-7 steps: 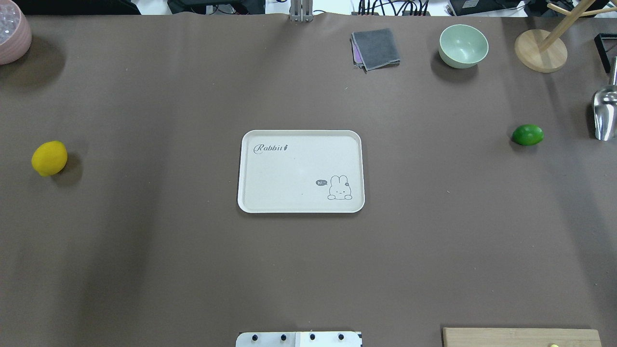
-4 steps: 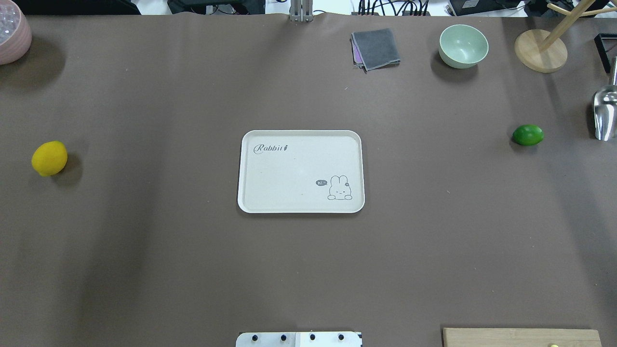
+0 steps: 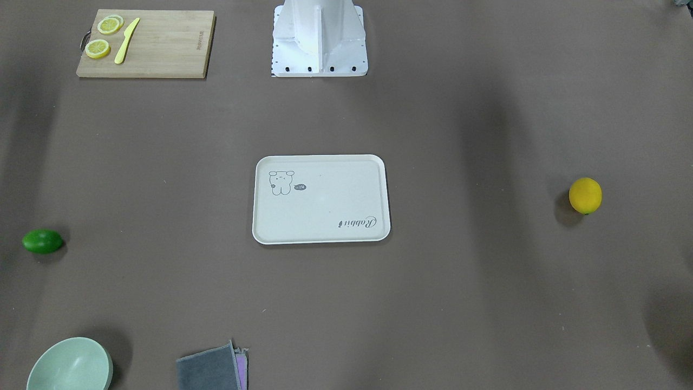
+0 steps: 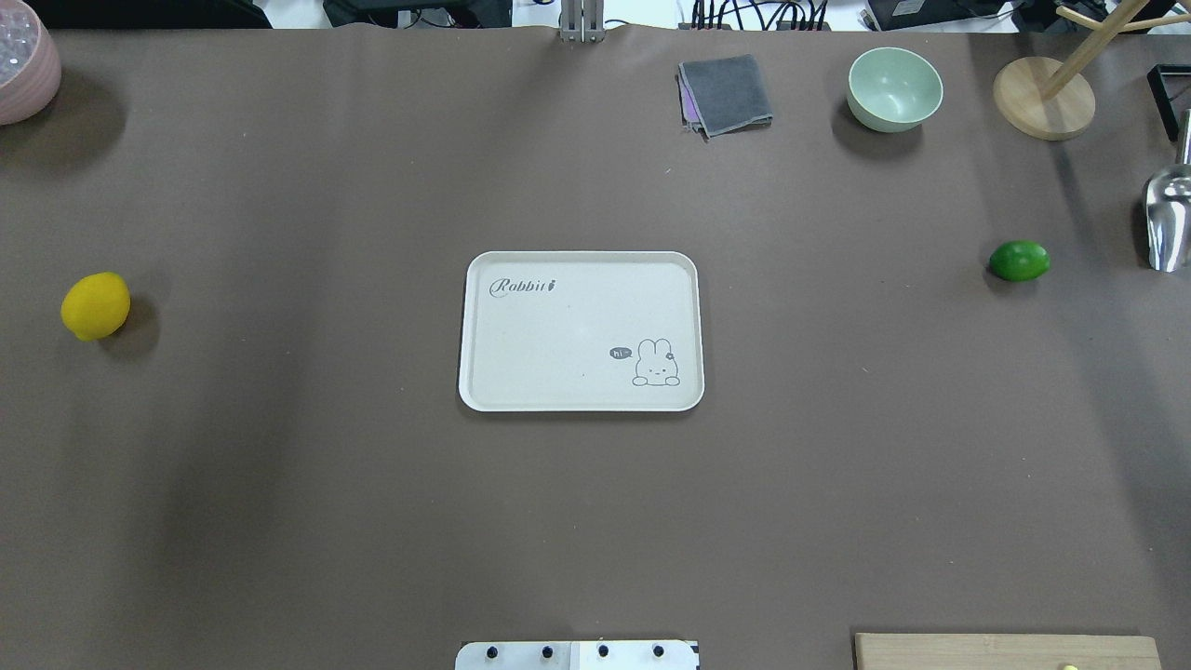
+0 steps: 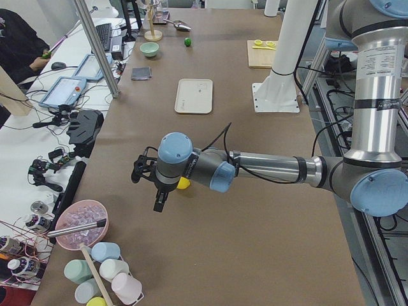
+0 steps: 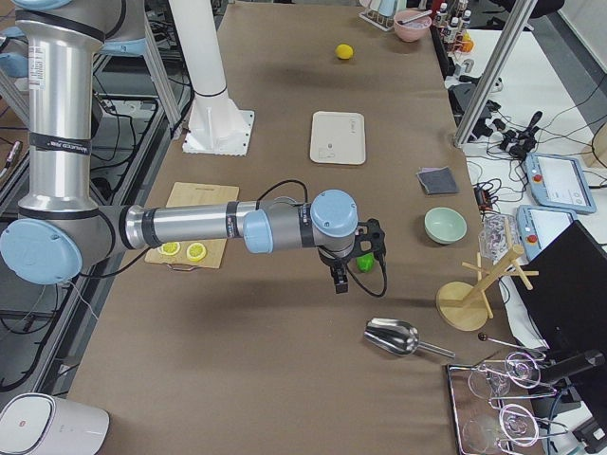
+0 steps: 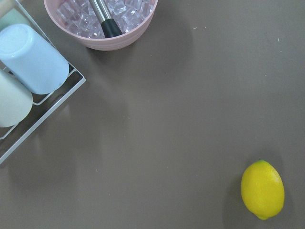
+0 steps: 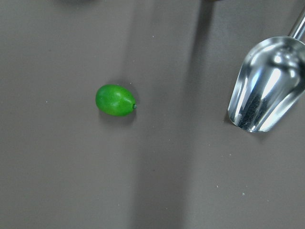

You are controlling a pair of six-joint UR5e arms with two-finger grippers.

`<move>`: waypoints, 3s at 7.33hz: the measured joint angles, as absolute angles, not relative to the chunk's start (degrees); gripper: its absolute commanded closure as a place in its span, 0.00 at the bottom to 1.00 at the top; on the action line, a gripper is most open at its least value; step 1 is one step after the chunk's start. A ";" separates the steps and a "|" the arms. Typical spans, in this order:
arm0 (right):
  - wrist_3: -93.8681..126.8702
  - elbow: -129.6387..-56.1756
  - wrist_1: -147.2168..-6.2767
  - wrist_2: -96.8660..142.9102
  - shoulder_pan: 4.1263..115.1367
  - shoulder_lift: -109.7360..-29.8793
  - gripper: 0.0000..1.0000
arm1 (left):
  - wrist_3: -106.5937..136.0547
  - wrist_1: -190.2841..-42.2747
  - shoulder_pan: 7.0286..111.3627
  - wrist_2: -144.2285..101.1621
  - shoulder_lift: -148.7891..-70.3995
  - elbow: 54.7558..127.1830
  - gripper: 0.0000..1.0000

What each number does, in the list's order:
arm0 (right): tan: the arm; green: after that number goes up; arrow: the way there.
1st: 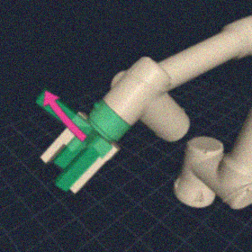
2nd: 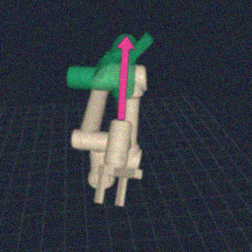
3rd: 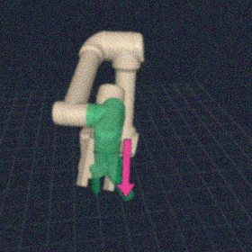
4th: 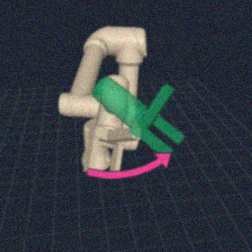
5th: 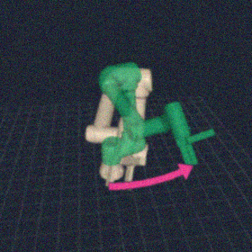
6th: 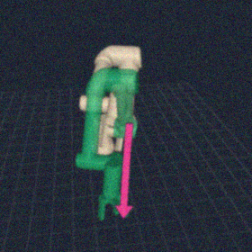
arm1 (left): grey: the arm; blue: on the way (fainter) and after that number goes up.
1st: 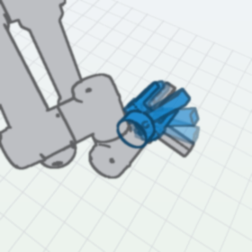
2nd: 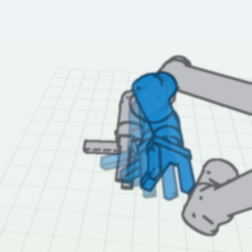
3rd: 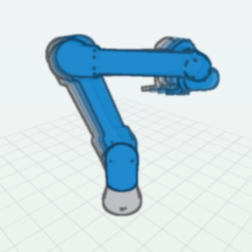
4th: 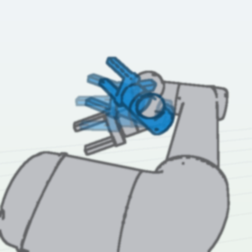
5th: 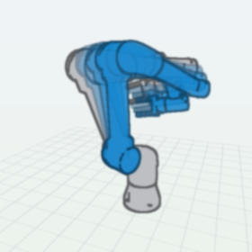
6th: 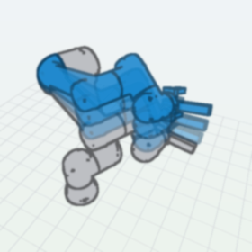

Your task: Place all lemons on tray

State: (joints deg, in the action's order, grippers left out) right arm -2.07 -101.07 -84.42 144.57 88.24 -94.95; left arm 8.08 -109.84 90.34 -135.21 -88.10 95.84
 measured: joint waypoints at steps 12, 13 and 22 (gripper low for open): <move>55.54 -94.96 -79.21 129.19 69.71 -83.00 0.00 | 32.96 -132.38 67.54 -127.38 -95.80 84.88 0.02; 58.25 -94.55 -79.25 128.62 68.98 -82.57 0.00 | 32.99 -132.39 65.59 -126.42 -96.57 84.13 0.02; 75.40 -93.69 -77.58 128.22 68.52 -81.76 0.00 | 27.30 -133.37 61.46 -123.78 -93.63 83.70 0.02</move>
